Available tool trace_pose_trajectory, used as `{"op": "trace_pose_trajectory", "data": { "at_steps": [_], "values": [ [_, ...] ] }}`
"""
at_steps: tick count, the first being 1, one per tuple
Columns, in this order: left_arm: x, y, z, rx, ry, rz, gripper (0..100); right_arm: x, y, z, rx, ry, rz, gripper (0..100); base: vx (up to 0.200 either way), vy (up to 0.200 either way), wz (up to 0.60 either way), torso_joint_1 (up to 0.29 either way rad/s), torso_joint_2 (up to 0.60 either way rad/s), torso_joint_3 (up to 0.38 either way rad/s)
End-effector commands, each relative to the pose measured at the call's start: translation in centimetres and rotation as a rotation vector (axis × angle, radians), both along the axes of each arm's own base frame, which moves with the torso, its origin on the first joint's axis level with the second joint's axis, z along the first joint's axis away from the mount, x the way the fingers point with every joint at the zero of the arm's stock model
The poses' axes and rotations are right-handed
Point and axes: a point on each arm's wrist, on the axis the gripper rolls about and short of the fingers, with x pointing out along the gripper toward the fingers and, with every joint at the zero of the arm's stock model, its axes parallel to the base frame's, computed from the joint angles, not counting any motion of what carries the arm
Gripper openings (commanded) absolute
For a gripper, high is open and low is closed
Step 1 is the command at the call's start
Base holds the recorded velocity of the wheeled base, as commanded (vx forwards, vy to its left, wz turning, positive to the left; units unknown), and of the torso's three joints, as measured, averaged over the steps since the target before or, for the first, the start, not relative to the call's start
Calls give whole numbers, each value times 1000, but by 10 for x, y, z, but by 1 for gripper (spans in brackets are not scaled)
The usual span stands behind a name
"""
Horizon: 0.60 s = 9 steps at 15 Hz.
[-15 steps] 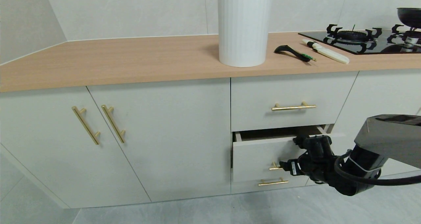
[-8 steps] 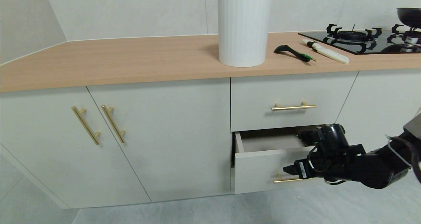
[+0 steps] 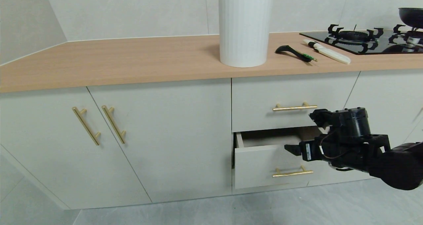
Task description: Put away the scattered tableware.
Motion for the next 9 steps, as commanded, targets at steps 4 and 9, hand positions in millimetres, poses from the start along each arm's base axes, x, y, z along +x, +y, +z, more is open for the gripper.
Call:
{"op": "trace_pose_trajectory", "data": {
  "at_steps": [4, 9],
  "values": [
    [0, 0, 0, 0, 1, -1, 100, 18, 8, -29, -21, -24, -42, 100, 0, 0, 0, 0, 0, 0],
    [0, 0, 0, 0, 1, 1, 100, 35, 12, -53, -31, -81, -90, 100, 0, 0, 0, 0, 0, 0]
  ]
}}
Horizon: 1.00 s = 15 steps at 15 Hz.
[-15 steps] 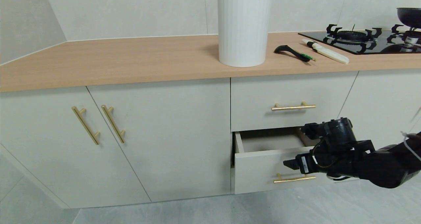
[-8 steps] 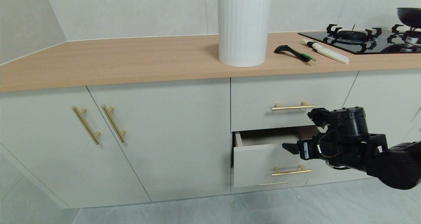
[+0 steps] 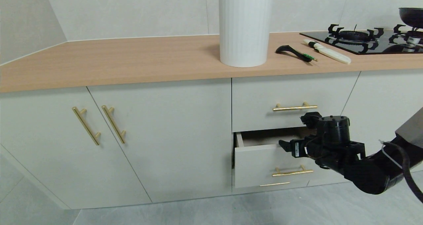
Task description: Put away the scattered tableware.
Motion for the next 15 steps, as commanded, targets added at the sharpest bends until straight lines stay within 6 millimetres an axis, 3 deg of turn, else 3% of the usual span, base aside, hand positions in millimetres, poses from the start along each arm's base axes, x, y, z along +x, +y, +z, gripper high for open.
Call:
{"op": "trace_pose_trajectory", "data": {
  "at_steps": [1, 10, 15],
  "values": [
    [0, 0, 0, 0, 0, 1, 100, 3, 1, -16, -17, 48, -1, 100, 0, 0, 0, 0, 0, 0],
    [0, 0, 0, 0, 1, -1, 100, -8, -2, -4, -35, 107, 8, 100, 0, 0, 0, 0, 0, 0],
    [0, 0, 0, 0, 0, 1, 100, -26, -5, 11, -73, 228, 30, 100, 0, 0, 0, 0, 0, 0]
  ]
}}
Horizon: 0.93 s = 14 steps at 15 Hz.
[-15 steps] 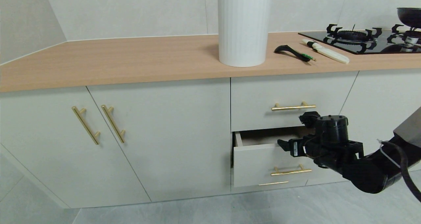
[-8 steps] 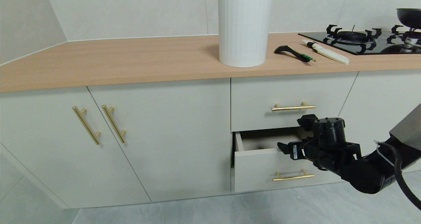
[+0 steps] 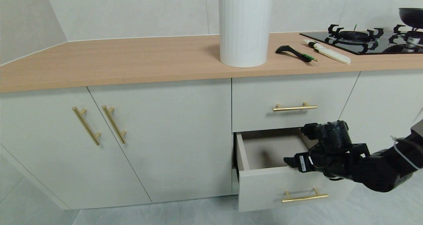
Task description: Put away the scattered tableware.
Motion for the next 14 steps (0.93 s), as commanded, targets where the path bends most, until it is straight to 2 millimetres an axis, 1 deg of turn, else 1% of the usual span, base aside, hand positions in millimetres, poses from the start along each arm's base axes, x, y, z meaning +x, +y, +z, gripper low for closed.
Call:
{"op": "trace_pose_trajectory", "data": {
  "at_steps": [1, 5, 14],
  "values": [
    [0, 0, 0, 0, 1, 1, 100, -8, 1, 20, 14, -9, 26, 100, 0, 0, 0, 0, 0, 0],
    [0, 0, 0, 0, 0, 1, 100, -26, 7, 33, -11, 123, 87, 100, 0, 0, 0, 0, 0, 0],
    [0, 0, 0, 0, 1, 0, 100, -51, 12, 30, -130, 389, 143, 100, 0, 0, 0, 0, 0, 0]
  ]
}}
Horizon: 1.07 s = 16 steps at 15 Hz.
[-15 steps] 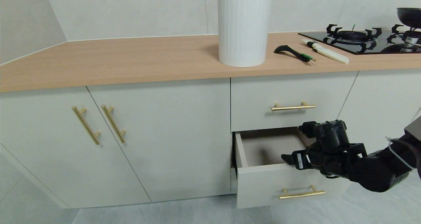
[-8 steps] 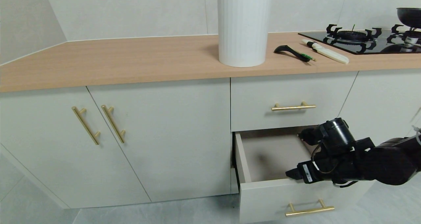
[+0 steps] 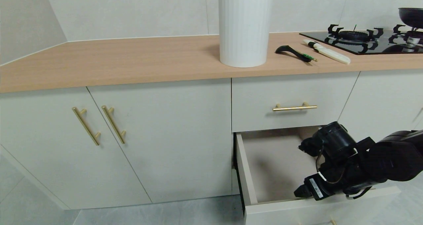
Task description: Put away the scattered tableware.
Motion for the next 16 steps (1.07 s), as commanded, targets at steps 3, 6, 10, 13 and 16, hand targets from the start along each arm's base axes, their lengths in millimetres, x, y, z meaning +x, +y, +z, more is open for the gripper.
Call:
{"op": "trace_pose_trajectory", "data": {
  "at_steps": [3, 6, 10, 13, 16],
  "values": [
    [0, 0, 0, 0, 1, 0, 100, -9, 2, -1, -51, 65, 62, 100, 0, 0, 0, 0, 0, 0],
    [0, 0, 0, 0, 1, 0, 100, -19, 0, -4, -116, 147, 130, 100, 0, 0, 0, 0, 0, 0],
    [0, 0, 0, 0, 1, 1, 100, -23, 0, -4, -132, 169, 146, 100, 0, 0, 0, 0, 0, 0],
    [0, 0, 0, 0, 1, 0, 100, -21, 1, -2, -130, 151, 139, 100, 0, 0, 0, 0, 0, 0],
    [0, 0, 0, 0, 0, 1, 100, -12, -1, 14, -58, 20, 91, 100, 0, 0, 0, 0, 0, 0]
  ]
}}
